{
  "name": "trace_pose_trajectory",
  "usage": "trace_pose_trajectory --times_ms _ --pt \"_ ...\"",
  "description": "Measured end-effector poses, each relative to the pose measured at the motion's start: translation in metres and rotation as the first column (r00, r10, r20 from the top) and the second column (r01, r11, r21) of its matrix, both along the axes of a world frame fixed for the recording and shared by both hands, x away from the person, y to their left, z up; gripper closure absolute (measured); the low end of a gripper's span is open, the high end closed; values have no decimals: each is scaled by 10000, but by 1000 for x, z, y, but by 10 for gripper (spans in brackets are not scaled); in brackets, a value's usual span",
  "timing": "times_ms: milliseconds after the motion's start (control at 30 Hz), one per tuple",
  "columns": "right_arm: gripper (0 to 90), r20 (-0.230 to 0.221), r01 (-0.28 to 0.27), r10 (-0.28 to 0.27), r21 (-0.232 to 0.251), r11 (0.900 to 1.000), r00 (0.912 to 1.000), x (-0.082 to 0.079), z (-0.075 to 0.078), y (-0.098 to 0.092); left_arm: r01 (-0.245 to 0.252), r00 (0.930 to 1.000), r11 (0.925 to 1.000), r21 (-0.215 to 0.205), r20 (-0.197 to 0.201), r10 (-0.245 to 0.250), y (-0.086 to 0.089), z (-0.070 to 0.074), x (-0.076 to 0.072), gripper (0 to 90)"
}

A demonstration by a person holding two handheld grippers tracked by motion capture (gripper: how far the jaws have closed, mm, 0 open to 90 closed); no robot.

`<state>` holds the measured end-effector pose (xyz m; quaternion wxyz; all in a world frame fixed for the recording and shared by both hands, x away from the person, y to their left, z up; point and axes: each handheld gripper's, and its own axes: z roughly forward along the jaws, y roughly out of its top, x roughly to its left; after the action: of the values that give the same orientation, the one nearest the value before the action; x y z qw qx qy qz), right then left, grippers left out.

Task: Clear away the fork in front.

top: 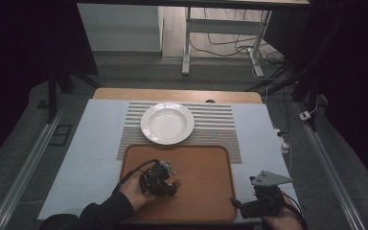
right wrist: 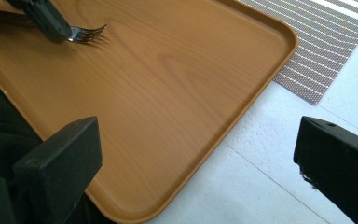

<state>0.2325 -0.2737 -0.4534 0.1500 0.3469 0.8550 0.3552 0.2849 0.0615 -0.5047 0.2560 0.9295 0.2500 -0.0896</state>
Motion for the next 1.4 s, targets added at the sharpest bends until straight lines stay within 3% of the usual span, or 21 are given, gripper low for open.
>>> trace_pose_trajectory --times_ms 100,267,567,700,867,1200,1333,1400 --pt "13 -9 12 -12 -4 10000 10000 0 0 0 -218 9992 9983 537 341 200 -2 -4 1 888" --pt "13 -12 -11 11 -11 10000 10000 0 0 0 -878 9952 9946 556 485 852 8 -5 10 888" --pt "14 -31 -15 15 -31 10000 10000 1 0 0 -2248 9733 9718 712 636 2205 36 -5 33 888" --pt "14 -43 -18 18 -36 10000 10000 1 0 0 -2757 9607 9581 771 567 2719 50 -5 41 887" --pt "15 -48 -9 9 -30 10000 10000 1 0 0 -3534 9354 9319 816 466 3506 73 -6 51 887" --pt "14 -74 106 -106 23 9999 9999 1 0 0 -4575 8892 8827 1076 533 4544 107 -6 61 863" --pt "14 -72 165 -164 53 9999 9998 1 0 0 -4715 8818 8752 1082 542 4684 111 -6 61 845" --pt "14 -73 186 -186 59 9998 9998 1 0 0 -4688 8833 8794 833 459 4665 113 -3 60 813"
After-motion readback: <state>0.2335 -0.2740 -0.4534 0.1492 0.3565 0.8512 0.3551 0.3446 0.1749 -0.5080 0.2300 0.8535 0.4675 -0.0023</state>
